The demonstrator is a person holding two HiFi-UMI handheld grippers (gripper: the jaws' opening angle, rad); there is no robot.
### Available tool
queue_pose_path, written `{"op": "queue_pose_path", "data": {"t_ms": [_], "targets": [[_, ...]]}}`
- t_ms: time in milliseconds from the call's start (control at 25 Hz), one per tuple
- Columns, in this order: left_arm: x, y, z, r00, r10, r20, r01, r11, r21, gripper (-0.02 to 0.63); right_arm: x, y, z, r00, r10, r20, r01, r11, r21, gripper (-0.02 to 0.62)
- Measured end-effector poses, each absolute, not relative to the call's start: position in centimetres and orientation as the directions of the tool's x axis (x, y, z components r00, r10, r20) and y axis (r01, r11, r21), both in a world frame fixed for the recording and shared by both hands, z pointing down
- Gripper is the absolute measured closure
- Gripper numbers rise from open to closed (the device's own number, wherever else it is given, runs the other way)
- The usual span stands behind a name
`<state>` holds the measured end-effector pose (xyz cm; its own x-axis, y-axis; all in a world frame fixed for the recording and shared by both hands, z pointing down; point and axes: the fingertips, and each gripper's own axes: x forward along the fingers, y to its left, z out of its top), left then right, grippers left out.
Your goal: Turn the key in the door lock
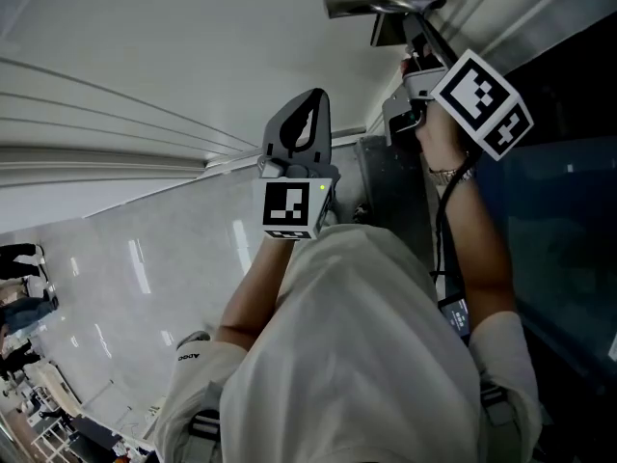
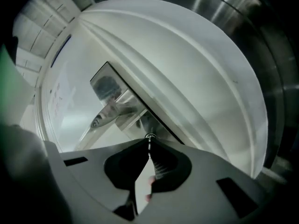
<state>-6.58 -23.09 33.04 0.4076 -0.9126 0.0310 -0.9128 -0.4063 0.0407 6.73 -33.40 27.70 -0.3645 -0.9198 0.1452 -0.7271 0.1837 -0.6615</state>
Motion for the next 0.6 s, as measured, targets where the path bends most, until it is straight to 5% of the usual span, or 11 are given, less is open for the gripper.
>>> {"op": "queue_pose_path", "data": {"t_ms": [240, 600], "targets": [[-6.96, -23.04, 33.27, 0.407, -0.913, 0.032, -0.913, -0.406, 0.042, 0.6, 6.54, -33.38, 27.9, -0.415, -0.905, 0.089, -0.474, 0.132, -0.871, 0.583], [-7.11, -22.87, 33.2, 0.411, -0.911, 0.03, -0.911, -0.41, 0.046, 0.6, 6.67, -33.3, 28.03, -0.417, -0.907, 0.055, -0.38, 0.119, -0.917, 0.578]]}}
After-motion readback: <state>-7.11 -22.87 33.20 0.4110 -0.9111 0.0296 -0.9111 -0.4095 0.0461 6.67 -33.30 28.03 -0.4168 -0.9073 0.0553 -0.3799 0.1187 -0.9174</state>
